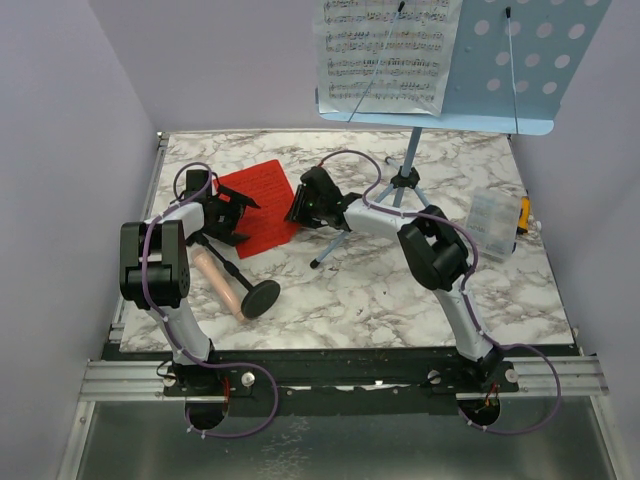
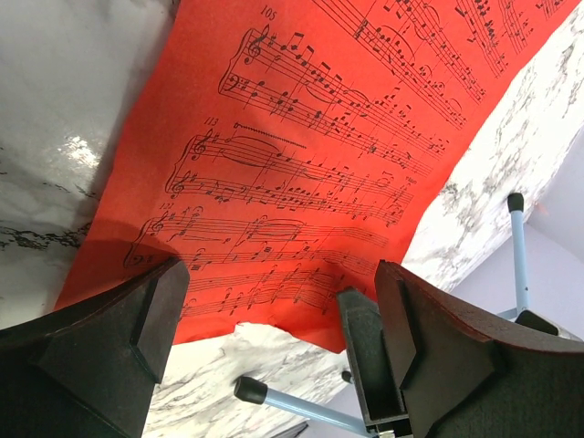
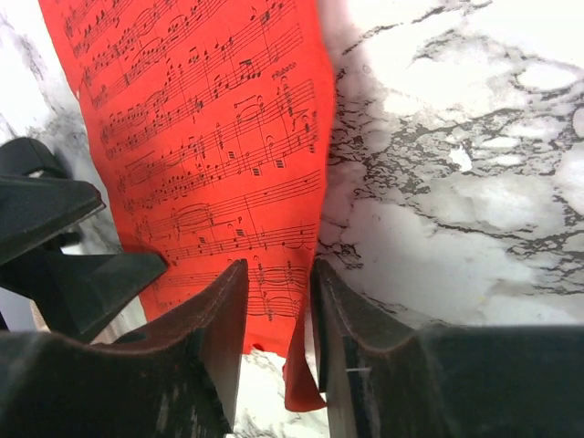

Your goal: Set up the instrument practice props

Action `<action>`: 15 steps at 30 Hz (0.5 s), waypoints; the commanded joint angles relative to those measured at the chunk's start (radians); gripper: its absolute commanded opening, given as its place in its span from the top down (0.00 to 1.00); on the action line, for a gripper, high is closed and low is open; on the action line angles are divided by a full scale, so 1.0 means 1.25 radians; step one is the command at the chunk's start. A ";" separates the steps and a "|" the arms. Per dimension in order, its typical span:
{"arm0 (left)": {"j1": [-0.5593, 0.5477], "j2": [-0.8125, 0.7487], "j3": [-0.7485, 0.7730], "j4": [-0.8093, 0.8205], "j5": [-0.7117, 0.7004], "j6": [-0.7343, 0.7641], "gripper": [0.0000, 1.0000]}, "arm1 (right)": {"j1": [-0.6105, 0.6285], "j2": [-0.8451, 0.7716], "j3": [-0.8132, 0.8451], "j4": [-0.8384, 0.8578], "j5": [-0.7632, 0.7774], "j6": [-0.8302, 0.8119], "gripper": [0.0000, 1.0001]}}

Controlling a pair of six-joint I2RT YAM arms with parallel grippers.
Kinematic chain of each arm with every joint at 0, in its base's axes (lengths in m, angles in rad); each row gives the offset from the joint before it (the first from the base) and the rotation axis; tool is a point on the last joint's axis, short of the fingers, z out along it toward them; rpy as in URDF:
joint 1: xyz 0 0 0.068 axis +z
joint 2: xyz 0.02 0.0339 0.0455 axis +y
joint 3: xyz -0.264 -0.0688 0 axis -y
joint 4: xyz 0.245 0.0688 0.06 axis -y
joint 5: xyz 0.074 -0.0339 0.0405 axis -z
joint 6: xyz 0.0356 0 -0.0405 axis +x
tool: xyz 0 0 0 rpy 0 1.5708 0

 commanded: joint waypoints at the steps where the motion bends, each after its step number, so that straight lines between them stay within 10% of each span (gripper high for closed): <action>1: -0.015 0.003 -0.010 -0.044 -0.018 0.029 0.07 | -0.002 0.018 0.022 -0.016 0.022 -0.020 0.67; 5: -0.024 -0.022 0.004 -0.043 -0.021 0.040 0.07 | -0.002 0.019 0.037 -0.024 0.012 -0.050 0.98; 15: -0.083 -0.206 0.066 -0.043 -0.144 0.215 0.09 | 0.022 -0.151 -0.038 0.014 0.097 -0.197 1.00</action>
